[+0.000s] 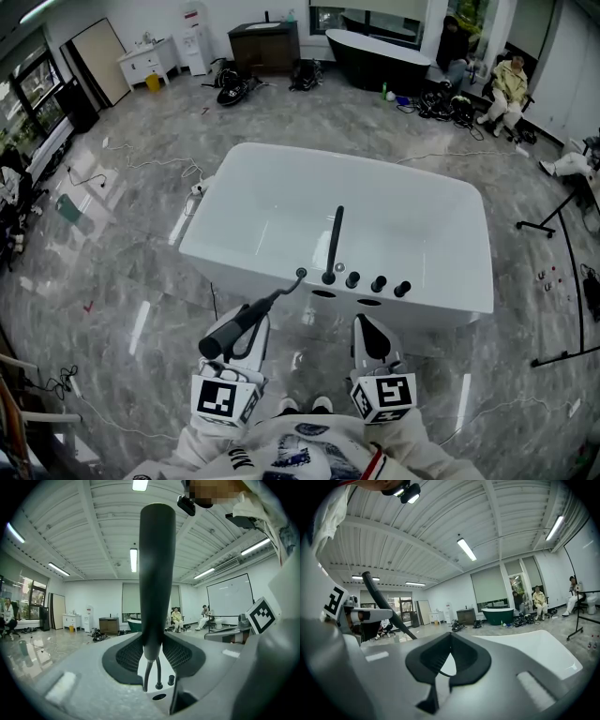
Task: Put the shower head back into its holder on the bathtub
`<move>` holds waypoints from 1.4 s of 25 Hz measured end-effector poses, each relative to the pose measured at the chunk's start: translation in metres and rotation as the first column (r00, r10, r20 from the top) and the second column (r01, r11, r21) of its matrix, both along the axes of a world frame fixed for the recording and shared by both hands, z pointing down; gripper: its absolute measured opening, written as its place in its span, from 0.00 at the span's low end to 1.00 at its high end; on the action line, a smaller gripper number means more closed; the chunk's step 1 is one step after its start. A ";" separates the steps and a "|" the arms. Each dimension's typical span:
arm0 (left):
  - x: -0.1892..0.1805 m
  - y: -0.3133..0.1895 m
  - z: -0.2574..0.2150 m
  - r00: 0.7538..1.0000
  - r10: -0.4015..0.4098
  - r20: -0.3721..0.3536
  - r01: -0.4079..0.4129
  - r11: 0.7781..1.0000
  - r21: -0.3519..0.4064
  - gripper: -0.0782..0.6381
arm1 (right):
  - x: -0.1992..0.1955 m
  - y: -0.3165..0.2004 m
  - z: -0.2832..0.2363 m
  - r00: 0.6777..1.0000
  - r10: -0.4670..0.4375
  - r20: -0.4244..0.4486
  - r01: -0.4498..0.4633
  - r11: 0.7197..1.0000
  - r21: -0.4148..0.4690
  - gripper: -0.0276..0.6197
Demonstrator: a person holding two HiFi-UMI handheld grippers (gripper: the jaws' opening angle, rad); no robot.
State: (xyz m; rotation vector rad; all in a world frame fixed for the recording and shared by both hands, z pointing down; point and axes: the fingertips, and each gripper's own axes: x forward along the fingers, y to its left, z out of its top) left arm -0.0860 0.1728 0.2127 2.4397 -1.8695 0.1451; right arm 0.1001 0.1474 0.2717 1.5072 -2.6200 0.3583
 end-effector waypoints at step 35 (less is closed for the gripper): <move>0.008 -0.054 -0.007 0.999 -0.001 0.042 0.001 1.000 -0.007 0.30 | -0.014 -0.053 0.025 0.999 -0.041 -0.005 0.041 0.998 -0.047 0.05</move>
